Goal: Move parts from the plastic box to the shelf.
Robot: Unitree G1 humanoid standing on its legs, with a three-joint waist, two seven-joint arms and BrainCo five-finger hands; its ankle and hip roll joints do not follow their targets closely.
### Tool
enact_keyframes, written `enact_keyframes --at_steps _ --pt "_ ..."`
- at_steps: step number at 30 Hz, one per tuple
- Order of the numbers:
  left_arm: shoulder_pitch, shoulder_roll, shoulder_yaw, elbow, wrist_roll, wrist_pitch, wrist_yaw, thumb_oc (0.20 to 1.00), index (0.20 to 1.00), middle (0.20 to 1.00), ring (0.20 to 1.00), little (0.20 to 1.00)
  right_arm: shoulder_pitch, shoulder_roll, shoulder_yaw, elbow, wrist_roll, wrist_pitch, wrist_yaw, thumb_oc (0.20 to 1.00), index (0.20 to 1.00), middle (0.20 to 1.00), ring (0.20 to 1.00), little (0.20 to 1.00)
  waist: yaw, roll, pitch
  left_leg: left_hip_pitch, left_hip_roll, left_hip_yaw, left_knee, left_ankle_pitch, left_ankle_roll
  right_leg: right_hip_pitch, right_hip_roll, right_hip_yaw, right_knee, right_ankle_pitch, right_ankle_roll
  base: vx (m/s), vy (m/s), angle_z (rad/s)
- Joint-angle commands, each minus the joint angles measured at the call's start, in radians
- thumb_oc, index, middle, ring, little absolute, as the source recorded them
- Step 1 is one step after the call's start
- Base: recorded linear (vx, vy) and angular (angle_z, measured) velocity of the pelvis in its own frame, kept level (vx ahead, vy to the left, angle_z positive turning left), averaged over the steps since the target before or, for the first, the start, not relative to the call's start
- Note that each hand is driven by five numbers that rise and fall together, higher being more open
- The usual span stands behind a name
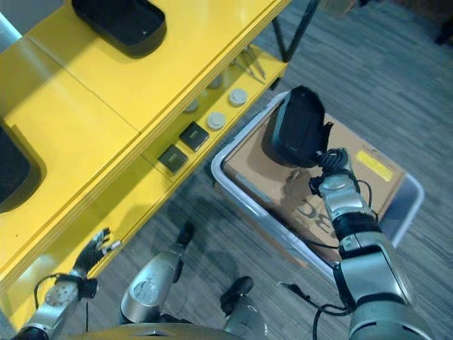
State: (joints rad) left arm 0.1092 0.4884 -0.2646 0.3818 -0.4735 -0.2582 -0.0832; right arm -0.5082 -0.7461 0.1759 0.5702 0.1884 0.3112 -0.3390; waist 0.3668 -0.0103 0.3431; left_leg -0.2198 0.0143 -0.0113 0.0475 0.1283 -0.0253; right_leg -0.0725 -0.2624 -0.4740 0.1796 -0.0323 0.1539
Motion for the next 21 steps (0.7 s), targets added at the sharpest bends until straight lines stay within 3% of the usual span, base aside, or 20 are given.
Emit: enact_keyframes --at_steps 1,6,10,11,15,20,21 --pt "-0.002 0.000 0.015 -0.026 -0.136 0.092 -0.128 1.000 1.000 1.000 1.000 1.000 -0.004 -0.018 0.019 -0.036 -0.025 0.011 -0.046 0.200 0.200 0.200 0.200 0.200 0.002 -0.011 -0.084 0.041 0.021 0.020 0.005 -0.113 -0.007 -0.008 -0.026 0.078 -0.020 0.026 0.048 0.07 -0.139 -0.32" --pt "-0.062 -0.033 0.034 -0.214 -0.218 0.262 -0.194 1.000 1.000 1.000 1.000 1.000 0.103 0.057 -0.010 -0.146 -0.036 0.009 -0.069 0.200 0.200 0.200 0.200 0.200 -0.037 -0.018 -0.150 0.102 0.044 0.040 -0.030 -0.102 -0.016 0.048 0.013 0.112 -0.080 0.040 0.036 0.06 -0.085 -0.26" --pt "-0.118 -0.079 0.004 -0.285 -0.307 0.404 -0.185 1.000 1.000 1.000 1.000 1.000 0.167 0.101 -0.011 -0.202 -0.058 -0.001 -0.060 0.200 0.200 0.200 0.200 0.200 -0.074 -0.016 -0.184 0.129 0.055 0.061 -0.041 -0.100 -0.017 0.069 0.022 0.130 -0.100 0.044 0.034 0.03 -0.052 -0.16" --pt "-0.153 -0.100 -0.018 -0.287 -0.342 0.450 -0.145 1.000 1.000 1.000 1.000 1.000 0.191 0.125 -0.001 -0.235 -0.072 -0.002 -0.059 0.200 0.200 0.200 0.200 0.200 -0.098 -0.013 -0.199 0.144 0.060 0.077 -0.047 -0.098 -0.018 0.077 0.027 0.143 -0.108 0.047 0.035 0.03 -0.020 -0.15" --pt "-0.239 -0.145 -0.071 -0.222 -0.352 0.537 -0.078 1.000 1.000 1.000 1.000 1.000 0.204 0.157 0.030 -0.268 -0.105 -0.007 -0.043 0.200 0.200 0.200 0.200 0.200 -0.144 -0.010 -0.223 0.167 0.071 0.107 -0.055 -0.094 -0.019 0.084 0.032 0.166 -0.117 0.049 0.035 0.02 -0.011 -0.27" --pt "-0.376 -0.210 -0.148 -0.083 -0.377 0.752 0.005 1.000 1.000 1.000 1.000 1.000 0.152 0.188 0.110 -0.257 -0.167 -0.019 0.005 0.200 0.200 0.200 0.200 0.200 -0.194 -0.002 -0.249 0.199 0.086 0.146 -0.065 -0.089 -0.022 0.098 0.034 0.195 -0.134 0.054 0.041 0.04 0.002 -0.20" --pt "-0.380 -0.213 -0.150 -0.078 -0.379 0.754 0.009 1.000 1.000 1.000 1.000 1.000 0.150 0.188 0.113 -0.255 -0.168 -0.020 0.006 0.200 0.200 0.200 0.200 0.200 -0.195 -0.001 -0.249 0.200 0.086 0.147 -0.066 -0.089 -0.022 0.099 0.034 0.195 -0.135 0.054 0.041 0.06 0.013 -0.25"
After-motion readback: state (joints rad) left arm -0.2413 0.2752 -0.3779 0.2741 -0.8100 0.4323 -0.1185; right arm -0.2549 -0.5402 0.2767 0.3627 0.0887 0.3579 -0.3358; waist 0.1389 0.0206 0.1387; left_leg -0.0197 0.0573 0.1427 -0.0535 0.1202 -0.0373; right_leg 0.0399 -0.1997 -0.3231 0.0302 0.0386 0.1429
